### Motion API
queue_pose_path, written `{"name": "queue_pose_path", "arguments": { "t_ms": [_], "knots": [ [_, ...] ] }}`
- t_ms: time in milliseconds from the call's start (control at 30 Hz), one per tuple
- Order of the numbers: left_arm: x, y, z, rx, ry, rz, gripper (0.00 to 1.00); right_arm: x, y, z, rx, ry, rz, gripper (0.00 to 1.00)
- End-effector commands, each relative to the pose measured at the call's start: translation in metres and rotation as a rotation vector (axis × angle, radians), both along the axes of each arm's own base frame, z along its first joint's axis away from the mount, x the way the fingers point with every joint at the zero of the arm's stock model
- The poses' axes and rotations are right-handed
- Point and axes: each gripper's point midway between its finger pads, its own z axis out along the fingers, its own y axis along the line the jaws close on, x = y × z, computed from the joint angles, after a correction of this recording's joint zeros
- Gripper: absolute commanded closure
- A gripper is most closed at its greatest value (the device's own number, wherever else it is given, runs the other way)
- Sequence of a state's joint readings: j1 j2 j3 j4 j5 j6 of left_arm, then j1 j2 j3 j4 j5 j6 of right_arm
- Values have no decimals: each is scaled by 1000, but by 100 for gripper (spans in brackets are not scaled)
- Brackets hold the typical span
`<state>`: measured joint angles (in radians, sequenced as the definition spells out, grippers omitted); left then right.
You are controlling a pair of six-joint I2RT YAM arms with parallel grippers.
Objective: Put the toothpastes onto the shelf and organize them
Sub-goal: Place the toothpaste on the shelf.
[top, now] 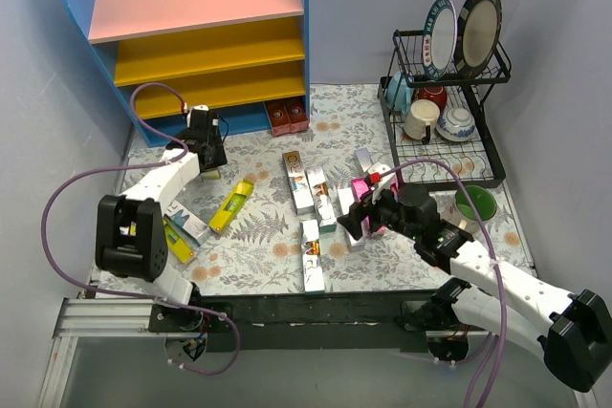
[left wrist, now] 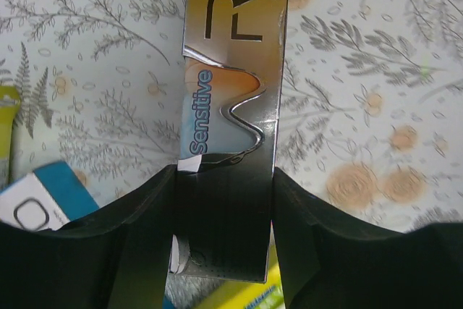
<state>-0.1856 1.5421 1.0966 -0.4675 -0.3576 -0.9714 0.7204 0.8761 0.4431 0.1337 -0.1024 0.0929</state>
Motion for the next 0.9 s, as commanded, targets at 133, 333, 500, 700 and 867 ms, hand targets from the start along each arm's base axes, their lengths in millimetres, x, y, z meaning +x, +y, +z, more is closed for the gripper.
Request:
{"name": "queue_pose_path", "arguments": {
  "t_ms": [133, 333, 500, 700, 867],
  "knots": [
    [76, 38, 13, 48, -132, 8, 83, -2, 1, 20, 58, -88, 18, 5],
    [106, 71, 5, 96, -176, 43, 83, -2, 0, 18, 55, -87, 12, 5],
    [126, 100, -2, 107, -216, 81, 83, 0, -2, 15, 43, -81, 1, 5],
    [145, 137, -7, 111, -270, 139, 77, 2, -2, 9, 21, -68, -7, 5],
    [149, 157, -9, 117, -281, 177, 58, 3, -3, 6, 11, -63, -10, 5]
  ]
}}
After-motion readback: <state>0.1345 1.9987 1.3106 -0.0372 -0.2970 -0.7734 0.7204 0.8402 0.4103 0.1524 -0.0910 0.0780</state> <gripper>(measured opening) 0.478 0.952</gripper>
